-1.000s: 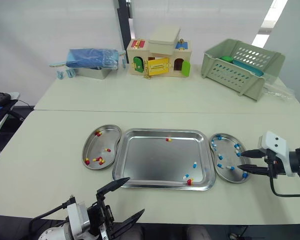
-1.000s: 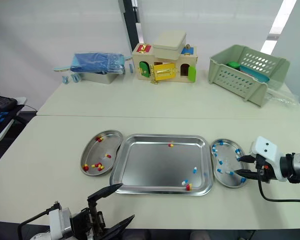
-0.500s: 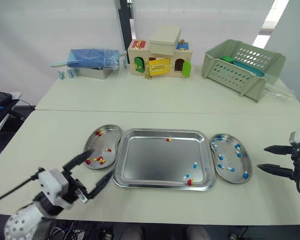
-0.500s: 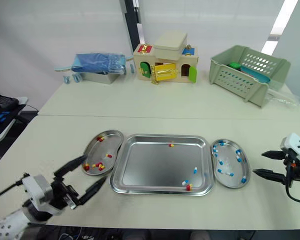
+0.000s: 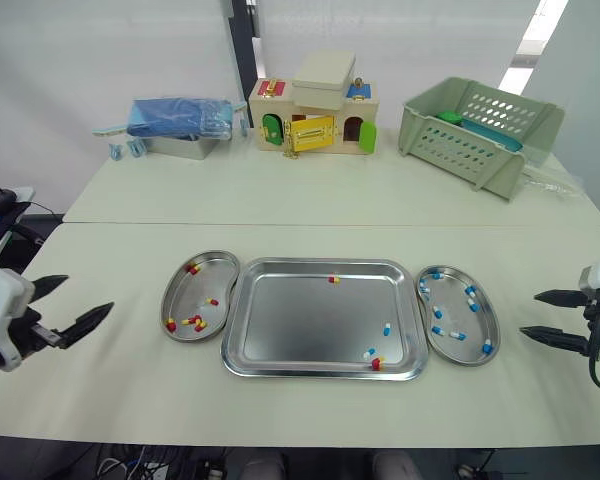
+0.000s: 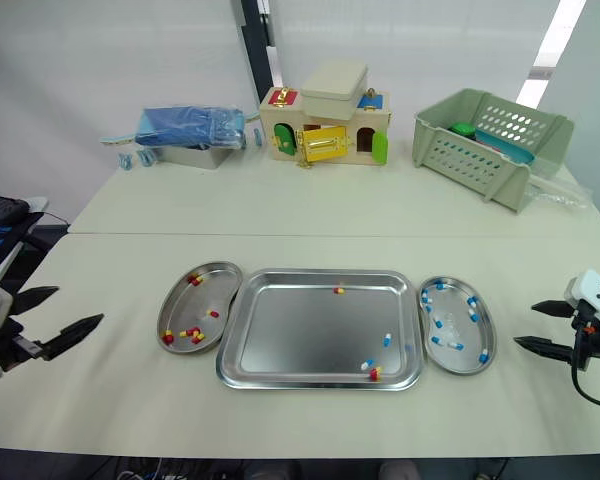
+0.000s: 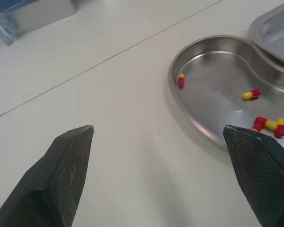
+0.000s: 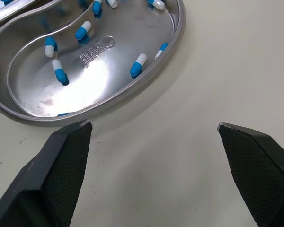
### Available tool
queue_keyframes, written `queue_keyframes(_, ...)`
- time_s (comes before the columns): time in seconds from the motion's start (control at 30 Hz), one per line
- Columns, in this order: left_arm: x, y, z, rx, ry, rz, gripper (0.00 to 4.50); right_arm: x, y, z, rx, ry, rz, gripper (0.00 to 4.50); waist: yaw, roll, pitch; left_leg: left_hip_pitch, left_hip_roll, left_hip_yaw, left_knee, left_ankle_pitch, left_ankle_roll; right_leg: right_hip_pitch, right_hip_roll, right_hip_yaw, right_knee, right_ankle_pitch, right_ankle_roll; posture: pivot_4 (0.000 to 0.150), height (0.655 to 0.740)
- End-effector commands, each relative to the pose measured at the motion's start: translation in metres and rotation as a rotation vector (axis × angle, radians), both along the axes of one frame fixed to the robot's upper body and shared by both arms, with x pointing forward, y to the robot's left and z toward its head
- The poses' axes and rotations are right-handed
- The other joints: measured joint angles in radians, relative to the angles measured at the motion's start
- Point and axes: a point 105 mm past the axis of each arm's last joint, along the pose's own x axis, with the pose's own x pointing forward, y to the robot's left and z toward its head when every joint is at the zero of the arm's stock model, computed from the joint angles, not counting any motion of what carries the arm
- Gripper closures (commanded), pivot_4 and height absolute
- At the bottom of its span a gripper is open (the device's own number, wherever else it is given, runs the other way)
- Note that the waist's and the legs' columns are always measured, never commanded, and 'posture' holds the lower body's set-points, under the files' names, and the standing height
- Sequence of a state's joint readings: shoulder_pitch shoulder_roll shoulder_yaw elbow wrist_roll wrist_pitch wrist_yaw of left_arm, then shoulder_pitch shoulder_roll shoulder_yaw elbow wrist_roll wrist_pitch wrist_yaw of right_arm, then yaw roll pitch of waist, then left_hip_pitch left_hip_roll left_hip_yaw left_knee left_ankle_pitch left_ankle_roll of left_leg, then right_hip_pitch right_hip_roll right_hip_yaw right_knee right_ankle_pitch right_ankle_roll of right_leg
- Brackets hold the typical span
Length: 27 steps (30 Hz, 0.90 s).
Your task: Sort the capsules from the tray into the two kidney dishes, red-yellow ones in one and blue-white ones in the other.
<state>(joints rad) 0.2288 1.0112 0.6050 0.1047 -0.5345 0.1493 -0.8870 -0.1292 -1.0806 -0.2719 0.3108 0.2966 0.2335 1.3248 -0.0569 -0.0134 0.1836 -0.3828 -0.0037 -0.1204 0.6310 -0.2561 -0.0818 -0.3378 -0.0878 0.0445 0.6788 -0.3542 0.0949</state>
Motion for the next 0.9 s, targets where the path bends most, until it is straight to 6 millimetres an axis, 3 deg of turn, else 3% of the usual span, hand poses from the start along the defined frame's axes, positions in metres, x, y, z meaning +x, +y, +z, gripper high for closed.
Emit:
queue_keyframes(0.03, -0.002, 0.021, 0.009, 0.035, 0.015, 0.031, 0.00, 0.002, -0.002, 0.005, -0.010, -0.050, -0.001, 0.03, 0.000, 0.000, 0.000, 0.000, 0.000, 0.000, 0.000, 0.000, 0.000, 0.000, 0.000, 0.000, 0.000, 0.000, 0.000, 0.150, 0.7400)
queue_keyframes(0.23, 0.005, 0.034, 0.008, 0.063, 0.047, 0.030, 0.00, 0.001, -0.003, 0.004, -0.002, -0.070, -0.017, 0.03, 0.000, 0.000, 0.000, 0.000, 0.000, 0.000, -0.001, 0.000, 0.000, -0.001, 0.000, 0.000, 0.000, 0.000, 0.000, 0.150, 0.7400)
queue_keyframes(0.9, 0.015, 0.019, 0.002, 0.056, 0.039, -0.077, 0.00, 0.001, -0.005, 0.005, 0.006, -0.102, -0.050, 0.03, -0.002, 0.000, 0.000, 0.000, 0.000, 0.000, -0.001, 0.000, 0.000, -0.001, 0.000, 0.000, 0.001, 0.000, 0.000, 0.150, 0.7400)
